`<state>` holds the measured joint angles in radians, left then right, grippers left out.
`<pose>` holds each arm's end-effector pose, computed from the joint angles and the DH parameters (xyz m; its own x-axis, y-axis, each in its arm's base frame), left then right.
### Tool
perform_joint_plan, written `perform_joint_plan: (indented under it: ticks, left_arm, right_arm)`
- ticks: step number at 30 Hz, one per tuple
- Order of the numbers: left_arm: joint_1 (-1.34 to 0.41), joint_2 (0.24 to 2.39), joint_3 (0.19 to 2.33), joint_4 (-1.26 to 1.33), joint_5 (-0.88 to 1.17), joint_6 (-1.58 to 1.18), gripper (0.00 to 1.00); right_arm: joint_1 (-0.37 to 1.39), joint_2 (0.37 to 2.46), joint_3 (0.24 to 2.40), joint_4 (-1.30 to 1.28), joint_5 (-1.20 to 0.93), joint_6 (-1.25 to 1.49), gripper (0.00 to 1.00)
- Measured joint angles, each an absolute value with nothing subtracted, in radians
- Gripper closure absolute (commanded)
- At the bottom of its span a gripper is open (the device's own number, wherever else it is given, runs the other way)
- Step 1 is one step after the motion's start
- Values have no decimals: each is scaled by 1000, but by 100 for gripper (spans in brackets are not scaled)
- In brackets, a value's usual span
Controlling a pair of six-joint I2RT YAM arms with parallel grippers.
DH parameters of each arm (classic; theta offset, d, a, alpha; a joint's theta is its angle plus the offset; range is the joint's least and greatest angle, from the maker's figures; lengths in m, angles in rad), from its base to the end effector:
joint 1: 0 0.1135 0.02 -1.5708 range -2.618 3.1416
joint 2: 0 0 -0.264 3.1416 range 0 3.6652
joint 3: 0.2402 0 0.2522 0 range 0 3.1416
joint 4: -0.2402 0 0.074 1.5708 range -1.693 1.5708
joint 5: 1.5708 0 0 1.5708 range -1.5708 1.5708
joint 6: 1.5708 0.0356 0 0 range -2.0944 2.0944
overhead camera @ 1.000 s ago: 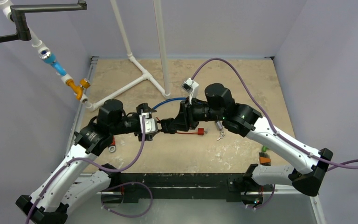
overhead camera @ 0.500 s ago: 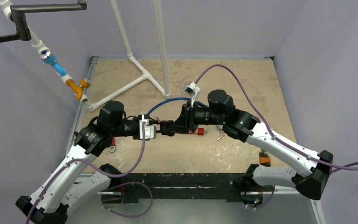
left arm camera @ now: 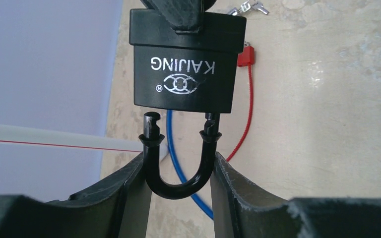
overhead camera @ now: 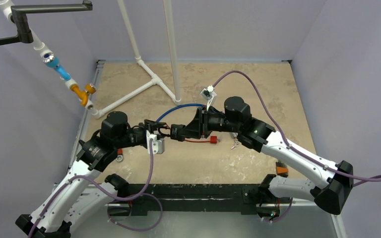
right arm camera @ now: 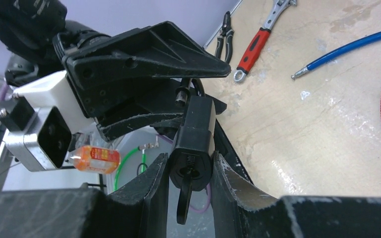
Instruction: Unlock with the key
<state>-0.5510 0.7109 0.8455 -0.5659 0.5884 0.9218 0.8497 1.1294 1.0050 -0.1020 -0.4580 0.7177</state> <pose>0.1164 -0.0947 0.3348 0.4739 0.4866 -0.7339 0.8066 0.0944 0.5835 0.1605 0.2064 0.3576 -0.7418 0.0496 -0.6688 -0.6243 0.3132 0.7156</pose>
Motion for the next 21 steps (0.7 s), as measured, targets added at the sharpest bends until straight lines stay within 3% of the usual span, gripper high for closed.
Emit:
perform_joint_plan:
  ticks: [11,21]
  left_arm:
    - [-566,555,688,-419,532,1139,100]
    - [-572,499,705,-634,599,1243,100]
  right_arm:
    - [822,1164,988,-70,-471,836,100]
    - [722,1204,913,-37,-374,882,100]
